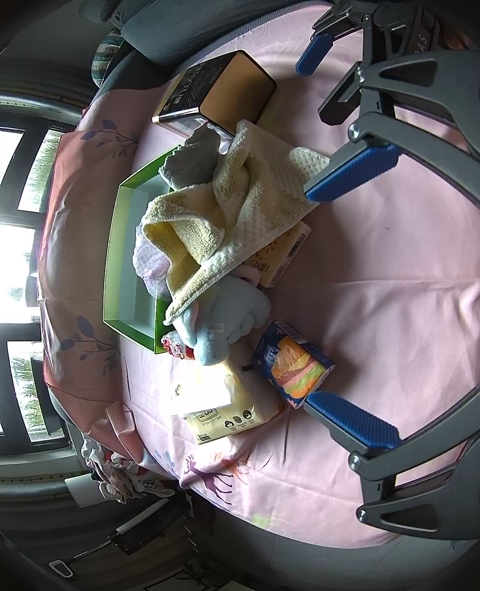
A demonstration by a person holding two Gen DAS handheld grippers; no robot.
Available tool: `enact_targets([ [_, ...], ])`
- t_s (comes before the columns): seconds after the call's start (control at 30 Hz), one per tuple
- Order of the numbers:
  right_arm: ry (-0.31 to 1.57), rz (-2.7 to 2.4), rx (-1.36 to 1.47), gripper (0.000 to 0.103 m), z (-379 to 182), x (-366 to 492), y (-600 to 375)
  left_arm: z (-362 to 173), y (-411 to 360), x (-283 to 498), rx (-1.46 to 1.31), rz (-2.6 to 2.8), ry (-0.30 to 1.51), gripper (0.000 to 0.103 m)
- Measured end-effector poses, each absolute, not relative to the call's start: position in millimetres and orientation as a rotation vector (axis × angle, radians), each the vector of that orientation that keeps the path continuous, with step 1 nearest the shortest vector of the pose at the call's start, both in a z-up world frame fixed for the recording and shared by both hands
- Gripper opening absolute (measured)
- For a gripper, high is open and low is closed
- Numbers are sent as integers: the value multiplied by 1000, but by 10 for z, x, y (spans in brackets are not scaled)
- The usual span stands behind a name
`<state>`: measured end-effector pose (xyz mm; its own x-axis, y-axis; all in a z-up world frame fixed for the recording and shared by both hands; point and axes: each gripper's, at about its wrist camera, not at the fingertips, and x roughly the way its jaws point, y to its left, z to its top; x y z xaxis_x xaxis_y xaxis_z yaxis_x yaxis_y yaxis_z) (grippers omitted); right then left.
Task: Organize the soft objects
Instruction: 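Move the right tool toward the yellow waffle towel on the pile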
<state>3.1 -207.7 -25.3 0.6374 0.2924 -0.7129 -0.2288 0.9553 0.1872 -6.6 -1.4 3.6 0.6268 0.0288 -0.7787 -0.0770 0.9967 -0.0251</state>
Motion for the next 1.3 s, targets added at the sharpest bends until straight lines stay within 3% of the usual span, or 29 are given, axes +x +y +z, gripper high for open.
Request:
enact_targets([
  [1.3,825,283,62,103,-231,60,-2046,45,27,24,-137,-45,867,102],
])
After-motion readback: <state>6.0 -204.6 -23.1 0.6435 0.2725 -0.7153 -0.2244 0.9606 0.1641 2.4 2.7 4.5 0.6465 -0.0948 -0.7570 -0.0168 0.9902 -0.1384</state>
